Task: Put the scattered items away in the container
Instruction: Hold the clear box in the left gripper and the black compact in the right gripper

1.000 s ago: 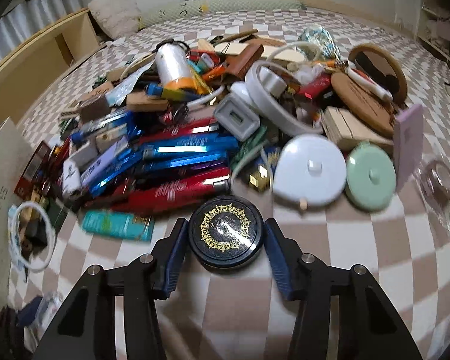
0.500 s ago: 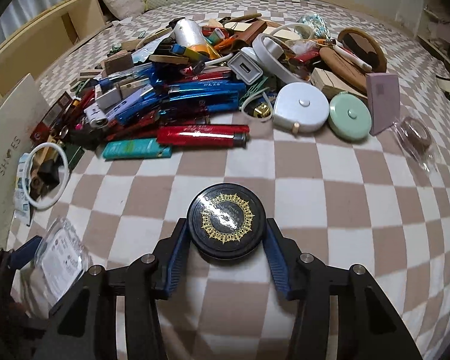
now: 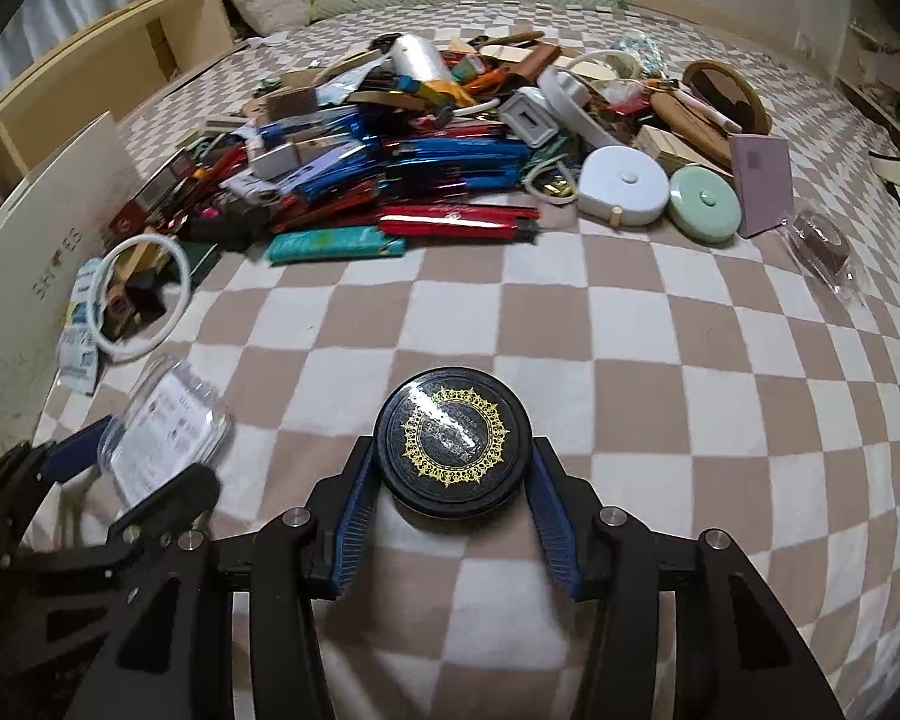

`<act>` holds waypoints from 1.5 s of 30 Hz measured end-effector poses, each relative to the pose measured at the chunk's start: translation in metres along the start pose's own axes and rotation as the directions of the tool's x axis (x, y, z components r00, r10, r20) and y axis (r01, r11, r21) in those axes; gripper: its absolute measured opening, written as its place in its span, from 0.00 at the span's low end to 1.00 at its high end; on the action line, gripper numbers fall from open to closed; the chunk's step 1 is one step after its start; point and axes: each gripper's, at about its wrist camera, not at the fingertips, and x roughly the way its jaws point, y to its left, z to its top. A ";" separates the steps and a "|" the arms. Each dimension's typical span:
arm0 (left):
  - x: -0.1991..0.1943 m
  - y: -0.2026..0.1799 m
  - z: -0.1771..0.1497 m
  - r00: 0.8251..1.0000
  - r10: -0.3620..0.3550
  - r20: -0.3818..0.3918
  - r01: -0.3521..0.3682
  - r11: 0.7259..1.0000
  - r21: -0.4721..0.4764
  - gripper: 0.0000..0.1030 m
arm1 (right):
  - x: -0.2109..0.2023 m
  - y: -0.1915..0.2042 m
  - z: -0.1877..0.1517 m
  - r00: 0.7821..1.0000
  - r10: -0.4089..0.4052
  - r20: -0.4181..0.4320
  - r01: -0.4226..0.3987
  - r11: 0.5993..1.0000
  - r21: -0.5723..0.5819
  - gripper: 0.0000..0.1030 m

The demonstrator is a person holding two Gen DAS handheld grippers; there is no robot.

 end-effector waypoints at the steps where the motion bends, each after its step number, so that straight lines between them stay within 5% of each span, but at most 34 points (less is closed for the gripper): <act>1: -0.001 0.000 0.000 1.000 -0.002 0.001 0.002 1.000 -0.001 0.78 | 0.000 0.003 -0.001 1.000 0.001 0.002 -0.001 1.000 -0.002 0.49; 17: -0.017 0.011 0.004 0.998 -0.038 0.047 0.041 0.998 -0.055 0.77 | -0.021 0.012 -0.015 0.998 0.042 0.045 -0.042 0.999 -0.001 0.49; 24: -0.041 0.022 0.021 0.991 -0.079 0.112 0.088 0.993 -0.084 0.75 | -0.045 0.009 -0.004 0.990 0.056 0.127 -0.056 0.998 0.001 0.49; 25: -0.045 0.025 0.023 0.989 -0.084 0.122 0.096 0.991 -0.092 0.74 | -0.048 0.009 -0.002 0.989 0.059 0.133 -0.060 0.998 0.005 0.49; 27: -0.054 0.031 0.029 0.985 -0.087 0.146 0.102 0.990 -0.099 0.49 | -0.055 0.008 0.003 0.986 0.069 0.150 -0.072 0.997 0.012 0.49; 34: -0.066 0.045 0.043 0.984 -0.045 0.170 0.064 0.992 -0.105 0.47 | -0.065 0.010 0.014 0.980 0.082 0.179 -0.085 0.996 0.006 0.49; 35: -0.064 0.045 0.043 0.986 -0.044 0.158 0.060 0.993 -0.101 0.49 | -0.064 0.010 0.014 0.981 0.081 0.177 -0.084 0.996 0.005 0.49; 38: -0.050 0.046 0.039 0.993 -0.033 0.112 0.046 0.992 -0.121 0.85 | -0.060 0.010 0.014 0.982 0.084 0.169 -0.086 0.996 0.008 0.49; 39: -0.045 0.046 0.037 0.994 -0.033 0.102 0.046 0.990 -0.132 0.90 | -0.059 0.010 0.014 0.982 0.086 0.168 -0.089 0.996 0.010 0.49; 45: -0.014 0.034 0.033 0.999 0.028 0.034 -0.022 0.988 -0.152 0.91 | -0.051 0.003 0.012 0.984 0.090 0.153 -0.096 0.995 0.029 0.49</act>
